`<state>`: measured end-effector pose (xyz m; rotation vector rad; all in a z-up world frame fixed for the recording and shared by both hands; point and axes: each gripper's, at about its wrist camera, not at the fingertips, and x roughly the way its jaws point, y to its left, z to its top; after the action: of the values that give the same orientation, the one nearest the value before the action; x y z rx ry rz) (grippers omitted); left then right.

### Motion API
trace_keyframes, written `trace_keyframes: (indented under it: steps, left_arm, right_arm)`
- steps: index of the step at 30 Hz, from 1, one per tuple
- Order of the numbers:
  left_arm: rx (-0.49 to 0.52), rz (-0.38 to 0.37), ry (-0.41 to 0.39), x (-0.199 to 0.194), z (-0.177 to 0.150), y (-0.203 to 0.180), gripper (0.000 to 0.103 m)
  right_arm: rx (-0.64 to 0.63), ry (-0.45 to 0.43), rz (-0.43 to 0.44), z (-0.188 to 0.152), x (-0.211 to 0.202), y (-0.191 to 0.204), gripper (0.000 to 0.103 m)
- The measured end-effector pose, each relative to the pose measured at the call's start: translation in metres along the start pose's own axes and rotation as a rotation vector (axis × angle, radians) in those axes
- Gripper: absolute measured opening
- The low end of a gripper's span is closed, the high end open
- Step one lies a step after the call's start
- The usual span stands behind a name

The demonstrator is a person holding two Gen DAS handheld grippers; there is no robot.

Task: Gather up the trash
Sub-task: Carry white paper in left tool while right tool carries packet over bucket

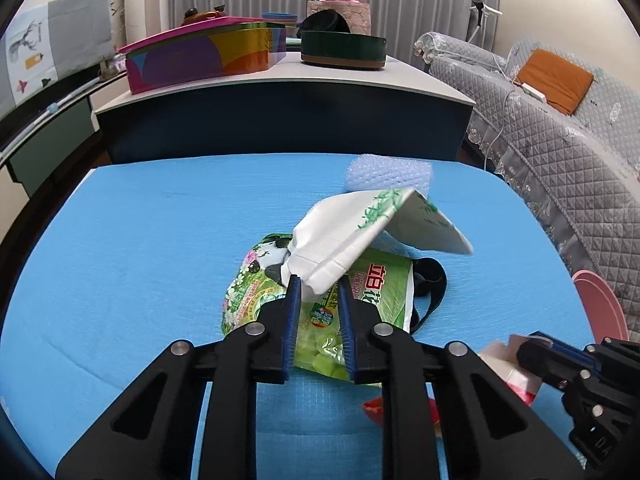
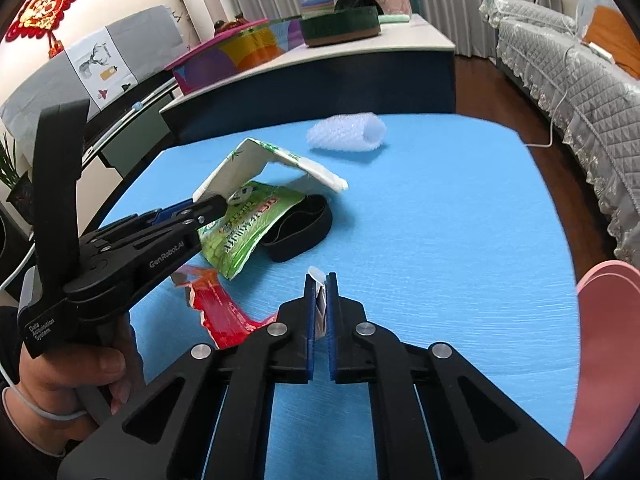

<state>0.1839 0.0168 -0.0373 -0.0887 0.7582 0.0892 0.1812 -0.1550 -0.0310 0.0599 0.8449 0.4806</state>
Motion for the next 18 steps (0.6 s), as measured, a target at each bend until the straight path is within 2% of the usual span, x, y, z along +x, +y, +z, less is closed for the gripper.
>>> trace_keyframes:
  steps: [4, 7, 14, 18]
  left_arm:
    - [-0.028, -0.021, 0.001, -0.007, -0.001, 0.004, 0.018]
    - [-0.018, -0.032, -0.004, -0.011, -0.002, 0.002, 0.01]
    - [-0.021, -0.047, -0.034, -0.023, 0.0, 0.003, 0.005]
    - [-0.022, -0.083, -0.032, -0.029, -0.003, -0.002, 0.003]
  right_arm:
    - [0.011, -0.034, -0.024, 0.001, -0.014, -0.004, 0.005]
    - [0.022, -0.064, -0.046, 0.001, -0.025, -0.007, 0.005]
    - [0.067, -0.124, -0.101, 0.003, -0.048, -0.026, 0.004]
    - [0.089, -0.147, -0.127, 0.002, -0.058, -0.034, 0.004]
